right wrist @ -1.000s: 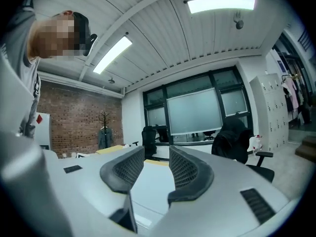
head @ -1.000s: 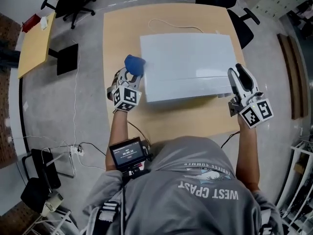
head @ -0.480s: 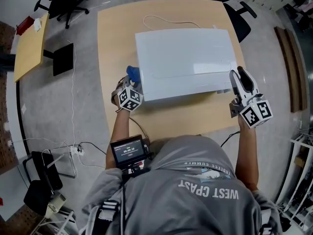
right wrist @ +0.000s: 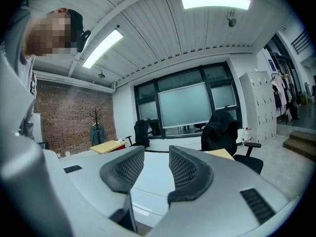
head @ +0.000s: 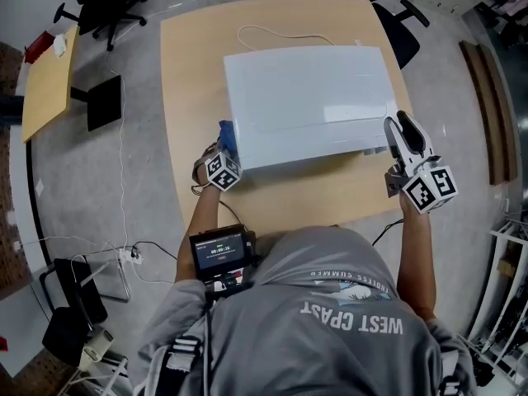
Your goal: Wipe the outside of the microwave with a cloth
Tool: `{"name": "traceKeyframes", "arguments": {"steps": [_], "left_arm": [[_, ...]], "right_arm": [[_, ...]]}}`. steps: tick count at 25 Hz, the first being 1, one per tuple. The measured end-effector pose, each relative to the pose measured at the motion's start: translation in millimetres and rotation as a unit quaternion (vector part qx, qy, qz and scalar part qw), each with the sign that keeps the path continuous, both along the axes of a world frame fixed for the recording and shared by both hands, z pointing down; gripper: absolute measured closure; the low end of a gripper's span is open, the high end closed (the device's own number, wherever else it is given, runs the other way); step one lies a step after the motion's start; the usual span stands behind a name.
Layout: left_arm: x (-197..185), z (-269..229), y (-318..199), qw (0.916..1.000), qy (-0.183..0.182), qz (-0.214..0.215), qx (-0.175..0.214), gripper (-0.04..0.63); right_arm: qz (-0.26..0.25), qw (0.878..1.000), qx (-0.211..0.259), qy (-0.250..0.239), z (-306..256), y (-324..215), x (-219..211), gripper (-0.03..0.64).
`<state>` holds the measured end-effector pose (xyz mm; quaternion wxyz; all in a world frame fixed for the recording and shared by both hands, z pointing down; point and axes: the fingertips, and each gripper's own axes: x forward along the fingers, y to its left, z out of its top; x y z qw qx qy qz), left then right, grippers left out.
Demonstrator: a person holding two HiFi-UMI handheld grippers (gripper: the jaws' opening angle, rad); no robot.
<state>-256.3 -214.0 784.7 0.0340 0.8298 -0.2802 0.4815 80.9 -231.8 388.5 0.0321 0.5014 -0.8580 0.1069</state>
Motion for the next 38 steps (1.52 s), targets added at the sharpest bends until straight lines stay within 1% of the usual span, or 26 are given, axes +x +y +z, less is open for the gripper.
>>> {"name": "traceKeyframes", "arguments": {"steps": [14,19,24,29,32,35,37,38], "left_arm": [[-1.5,-3.1,-0.3,0.9999,-0.003,-0.011,-0.013,0.508],[-5.2,-22.5,-1.4,0.9998,0.003,-0.019,0.002,0.508],[-5.8,-66.8,-12.3,0.9985,0.015,-0.027,0.044,0.508],[-3.7,-129.3,-20.1,0.9933,0.043,-0.059,0.089,0.508],[-4.0,-174.3,-33.1,0.9862,0.064,-0.082,0.129,0.508],[-5.5,-221.4,-31.5,0.9773,0.083,-0.1,0.168,0.508],[-6.2,-256.3,-20.8,0.97,0.105,-0.114,0.187,0.508],[-5.1,-275.2,-16.1,0.9654,0.119,-0.12,0.199,0.508]], "right_arm": [[-0.005,1.0,-0.002,-0.01,4.2,3.3,2.3,0.456],[-0.013,1.0,-0.001,-0.015,3.9,3.6,0.2,0.456],[-0.029,0.999,0.005,-0.031,3.1,0.5,-5.6,0.456],[-0.058,0.997,0.014,-0.057,-6.2,-2.1,-6.8,0.456],[-0.08,0.994,0.025,-0.071,-13.2,-9.8,-4.5,0.456],[-0.122,0.989,0.026,-0.084,-13.5,-6.6,-16.0,0.462],[-0.158,0.983,0.028,-0.092,-16.4,2.6,-30.0,0.52],[-0.176,0.979,0.031,-0.095,-19.4,6.8,-37.3,0.536]]}}
